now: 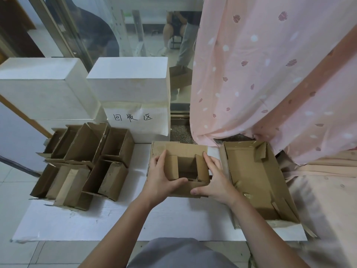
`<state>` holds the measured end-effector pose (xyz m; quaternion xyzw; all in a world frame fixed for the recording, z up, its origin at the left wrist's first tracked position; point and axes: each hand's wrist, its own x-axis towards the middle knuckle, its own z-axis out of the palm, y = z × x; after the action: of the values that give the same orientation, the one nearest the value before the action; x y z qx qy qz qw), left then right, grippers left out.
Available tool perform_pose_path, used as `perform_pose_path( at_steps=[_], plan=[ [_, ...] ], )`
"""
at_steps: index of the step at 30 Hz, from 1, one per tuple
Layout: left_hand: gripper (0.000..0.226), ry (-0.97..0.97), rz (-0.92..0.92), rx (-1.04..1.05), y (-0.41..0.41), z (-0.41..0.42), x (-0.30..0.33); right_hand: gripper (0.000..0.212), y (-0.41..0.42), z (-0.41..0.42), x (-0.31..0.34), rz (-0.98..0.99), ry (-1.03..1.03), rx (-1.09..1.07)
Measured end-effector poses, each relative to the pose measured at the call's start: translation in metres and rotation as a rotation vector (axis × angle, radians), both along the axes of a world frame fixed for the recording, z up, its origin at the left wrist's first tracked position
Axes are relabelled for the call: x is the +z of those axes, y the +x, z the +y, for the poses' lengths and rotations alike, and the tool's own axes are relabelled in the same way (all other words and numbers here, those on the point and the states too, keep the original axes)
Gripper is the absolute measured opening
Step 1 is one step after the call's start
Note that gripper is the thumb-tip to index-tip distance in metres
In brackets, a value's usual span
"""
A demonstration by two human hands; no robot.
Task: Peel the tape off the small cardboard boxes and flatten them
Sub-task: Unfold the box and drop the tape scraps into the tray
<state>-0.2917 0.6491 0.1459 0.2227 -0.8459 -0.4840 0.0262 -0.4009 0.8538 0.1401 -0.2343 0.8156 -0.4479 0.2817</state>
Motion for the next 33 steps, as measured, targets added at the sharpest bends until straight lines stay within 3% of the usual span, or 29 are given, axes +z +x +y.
perform_pose_path(
  at_steps=[8, 12, 15, 22, 29, 33],
  plan=[
    [0.089, 0.064, 0.001, 0.228, 0.0, 0.017, -0.007, 0.136, 0.004, -0.002, 0.0, 0.022, 0.013, 0.031],
    [0.07, 0.201, 0.012, 0.247, 0.005, 0.017, -0.003, 0.135, 0.002, 0.0, -0.001, 0.012, 0.01, 0.025],
    [0.068, 0.25, 0.037, 0.213, 0.01, 0.015, 0.0, 0.134, -0.002, 0.002, -0.002, 0.008, 0.009, 0.016],
    [0.071, 0.237, 0.014, 0.155, 0.017, 0.019, 0.004, 0.097, 0.002, -0.007, -0.006, 0.02, -0.078, -0.117],
    [0.073, 0.267, -0.007, 0.213, 0.019, 0.017, 0.004, 0.055, 0.011, -0.013, -0.002, -0.133, -0.22, -0.21],
    [0.071, 0.289, 0.009, 0.251, 0.019, 0.013, 0.007, 0.047, 0.015, -0.017, -0.002, -0.137, -0.206, -0.226]
  ],
)
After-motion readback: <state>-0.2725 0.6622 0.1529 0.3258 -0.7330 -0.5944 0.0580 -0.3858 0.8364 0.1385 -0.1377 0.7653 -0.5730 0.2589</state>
